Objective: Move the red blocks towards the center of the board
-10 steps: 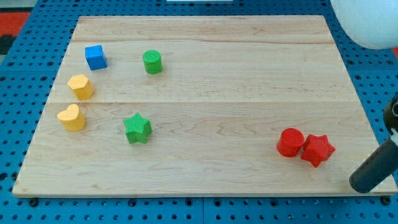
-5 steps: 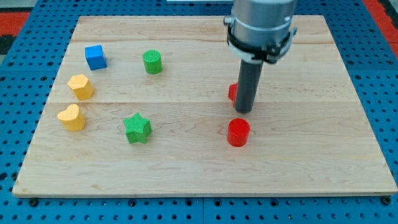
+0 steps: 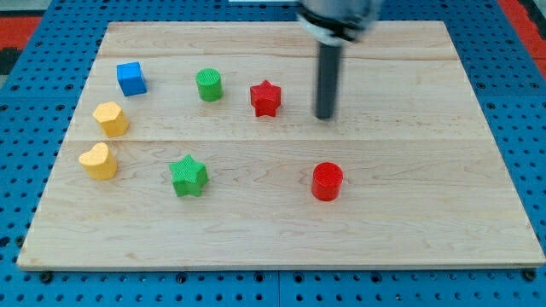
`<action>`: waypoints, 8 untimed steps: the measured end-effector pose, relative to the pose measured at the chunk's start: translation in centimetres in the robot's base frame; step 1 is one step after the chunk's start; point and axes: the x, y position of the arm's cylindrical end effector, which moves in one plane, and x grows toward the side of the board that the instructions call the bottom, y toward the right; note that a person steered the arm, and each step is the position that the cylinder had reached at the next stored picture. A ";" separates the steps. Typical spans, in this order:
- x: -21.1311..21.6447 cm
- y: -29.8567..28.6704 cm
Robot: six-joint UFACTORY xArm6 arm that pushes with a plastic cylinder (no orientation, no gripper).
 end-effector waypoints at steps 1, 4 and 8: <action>4.3 9.9; 3.1 -6.2; 8.9 -8.1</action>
